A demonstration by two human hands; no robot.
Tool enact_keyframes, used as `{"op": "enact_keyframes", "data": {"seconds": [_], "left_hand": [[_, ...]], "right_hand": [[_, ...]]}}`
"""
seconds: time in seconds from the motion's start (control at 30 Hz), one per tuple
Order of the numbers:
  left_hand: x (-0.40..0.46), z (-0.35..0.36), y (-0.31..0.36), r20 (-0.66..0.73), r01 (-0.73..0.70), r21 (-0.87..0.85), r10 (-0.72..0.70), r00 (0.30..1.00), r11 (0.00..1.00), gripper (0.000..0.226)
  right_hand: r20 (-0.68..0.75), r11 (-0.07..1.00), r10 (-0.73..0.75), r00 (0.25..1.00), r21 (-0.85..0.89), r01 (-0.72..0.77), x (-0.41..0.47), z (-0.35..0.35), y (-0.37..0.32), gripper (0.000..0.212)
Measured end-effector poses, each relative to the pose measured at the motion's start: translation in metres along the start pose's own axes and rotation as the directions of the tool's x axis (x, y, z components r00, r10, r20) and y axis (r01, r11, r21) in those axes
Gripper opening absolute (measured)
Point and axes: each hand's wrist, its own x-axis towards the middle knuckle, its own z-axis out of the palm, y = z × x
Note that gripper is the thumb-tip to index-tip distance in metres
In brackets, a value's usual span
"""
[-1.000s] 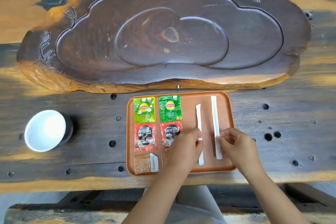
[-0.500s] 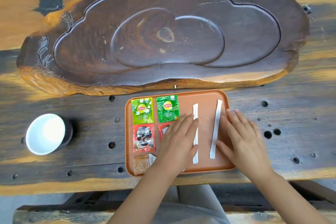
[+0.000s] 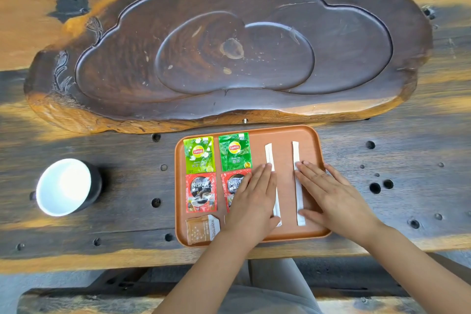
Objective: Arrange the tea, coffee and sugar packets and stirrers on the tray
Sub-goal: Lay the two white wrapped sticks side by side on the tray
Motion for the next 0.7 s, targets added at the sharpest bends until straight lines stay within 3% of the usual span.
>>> {"op": "enact_keyframes", "data": {"seconds": [0.1, 0.27, 0.57, 0.7], "left_hand": [[0.0005, -0.0046, 0.0025, 0.026, 0.027, 0.015, -0.028, 0.999, 1.000, 0.093], [0.0000, -0.0012, 0.0033, -0.073, -0.003, -0.016, 0.002, 0.997, 1.000, 0.086], [0.0000, 0.0004, 0.0038, 0.000, 0.017, 0.014, -0.017, 1.000, 1.000, 0.090], [0.0011, 0.0003, 0.0040, -0.053, -0.004, -0.018, 0.003, 0.999, 1.000, 0.087]], "right_hand": [[0.007, 1.000, -0.024, 1.000, -0.001, 0.024, 0.0048, -0.0040, 0.0014, 0.085], [0.023, 0.997, -0.071, 0.997, -0.020, 0.071, 0.0084, -0.0058, 0.0043, 0.085], [0.024, 0.996, -0.084, 0.996, -0.025, 0.084, 0.0090, -0.0057, 0.0054, 0.085], [0.002, 0.995, -0.098, 0.995, -0.021, 0.098, 0.0089, -0.0041, 0.0065, 0.085]]}}
